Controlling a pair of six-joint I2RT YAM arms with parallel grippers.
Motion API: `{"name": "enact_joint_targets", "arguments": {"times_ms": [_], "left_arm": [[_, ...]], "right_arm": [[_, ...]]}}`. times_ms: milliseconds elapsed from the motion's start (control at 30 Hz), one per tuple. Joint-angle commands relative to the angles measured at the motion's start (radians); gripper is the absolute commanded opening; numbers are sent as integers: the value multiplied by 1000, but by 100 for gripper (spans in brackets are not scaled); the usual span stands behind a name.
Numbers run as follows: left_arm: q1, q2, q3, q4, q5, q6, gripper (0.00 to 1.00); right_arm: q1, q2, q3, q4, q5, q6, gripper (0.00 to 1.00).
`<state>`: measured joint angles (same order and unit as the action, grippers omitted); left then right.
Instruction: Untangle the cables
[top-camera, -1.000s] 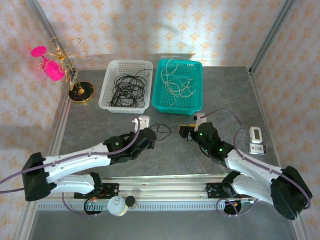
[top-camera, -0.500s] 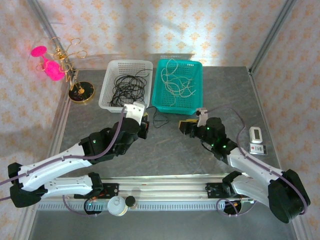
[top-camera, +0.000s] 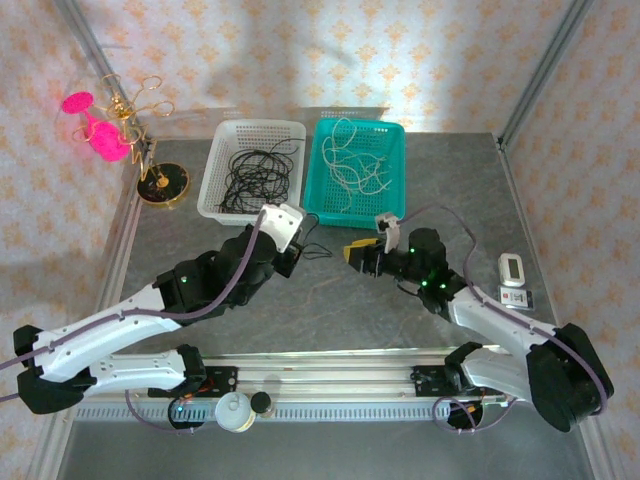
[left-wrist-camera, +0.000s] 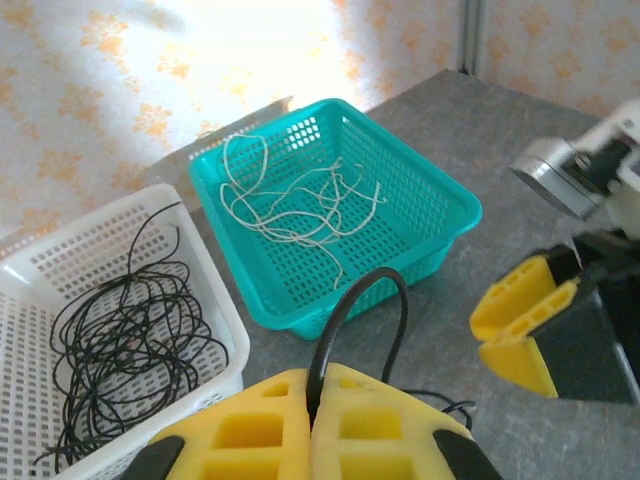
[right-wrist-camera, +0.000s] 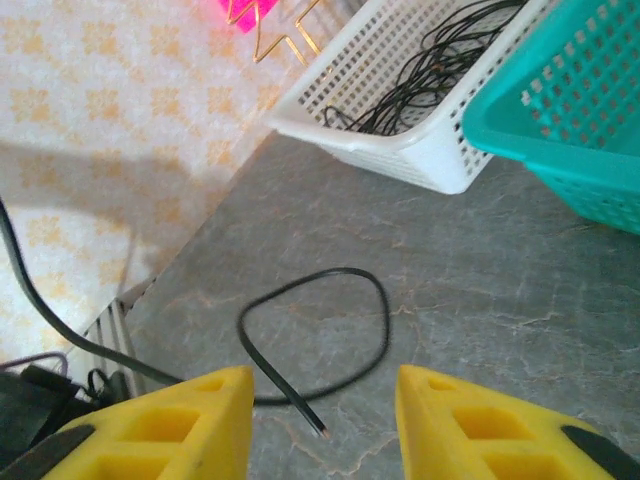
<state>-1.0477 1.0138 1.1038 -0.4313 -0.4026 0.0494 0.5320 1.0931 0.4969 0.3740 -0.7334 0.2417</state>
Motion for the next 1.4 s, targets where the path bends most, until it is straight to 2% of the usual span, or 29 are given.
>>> {"name": "enact_joint_targets", "arguments": {"times_ms": [0, 167, 333, 767, 833, 967, 1067, 1133, 1300, 1367], "left_arm": [[-5, -29, -25, 13, 88, 145, 0], [-5, -47, -55, 52, 193, 301, 0], [-5, -77, -69, 61, 206, 404, 0], [-5, -73, -53, 76, 241, 490, 0], [-5, -73, -47, 81, 246, 499, 0], [-6, -78, -26, 98, 258, 521, 0], [-7, -77, 12, 122, 303, 541, 0], [-11, -68, 48, 126, 336, 553, 0], [-44, -54, 128, 139, 374, 599, 0], [-47, -59, 141, 161, 394, 614, 0]], "right_arm": [[9, 34, 90, -152, -63, -67, 43], [43, 113, 138, -274, -130, -134, 50], [52, 180, 140, -348, -73, -116, 50], [54, 266, 39, -222, -272, 59, 51], [58, 275, 32, -201, -273, 81, 50], [68, 324, 47, -185, -186, 134, 42], [69, 375, 33, -90, -58, 264, 38], [69, 400, 16, -8, 23, 371, 31], [69, 399, -66, 227, 175, 622, 22], [68, 394, -76, 254, 215, 679, 16]]}}
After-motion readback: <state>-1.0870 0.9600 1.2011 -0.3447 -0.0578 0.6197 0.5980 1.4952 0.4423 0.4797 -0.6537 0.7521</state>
